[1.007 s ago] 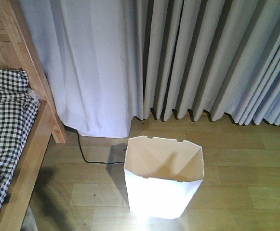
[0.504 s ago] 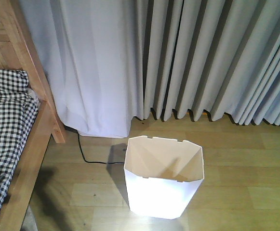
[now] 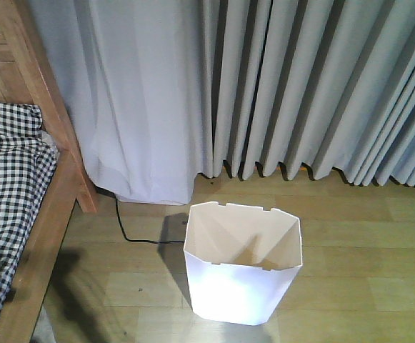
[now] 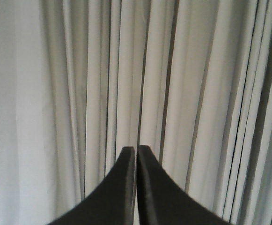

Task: Move trash bin to bedside with robot

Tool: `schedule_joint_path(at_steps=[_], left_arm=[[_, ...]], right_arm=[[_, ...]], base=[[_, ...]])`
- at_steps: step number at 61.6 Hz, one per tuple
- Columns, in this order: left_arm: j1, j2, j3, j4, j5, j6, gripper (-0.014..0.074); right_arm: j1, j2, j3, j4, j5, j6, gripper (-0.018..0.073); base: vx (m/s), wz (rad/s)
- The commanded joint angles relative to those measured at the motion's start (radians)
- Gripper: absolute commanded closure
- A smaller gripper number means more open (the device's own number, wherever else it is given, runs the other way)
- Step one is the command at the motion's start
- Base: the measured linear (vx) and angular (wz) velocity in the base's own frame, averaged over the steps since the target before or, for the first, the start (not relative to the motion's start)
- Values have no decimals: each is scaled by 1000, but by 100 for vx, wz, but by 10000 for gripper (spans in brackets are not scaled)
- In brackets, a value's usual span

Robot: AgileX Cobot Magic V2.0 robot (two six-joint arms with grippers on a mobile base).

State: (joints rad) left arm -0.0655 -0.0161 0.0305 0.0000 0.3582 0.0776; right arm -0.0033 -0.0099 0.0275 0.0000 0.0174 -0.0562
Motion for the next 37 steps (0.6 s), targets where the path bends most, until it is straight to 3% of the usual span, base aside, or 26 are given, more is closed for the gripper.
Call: schedule_joint_path(at_steps=[1, 37], left_arm=[[0, -20, 18, 0, -69, -5, 603], [0, -20, 18, 0, -69, -5, 603]], right_arm=[[2, -10, 8, -22, -79, -8, 567], [2, -9, 8, -17, -81, -8, 567]], base=[[0, 0], [0, 0]])
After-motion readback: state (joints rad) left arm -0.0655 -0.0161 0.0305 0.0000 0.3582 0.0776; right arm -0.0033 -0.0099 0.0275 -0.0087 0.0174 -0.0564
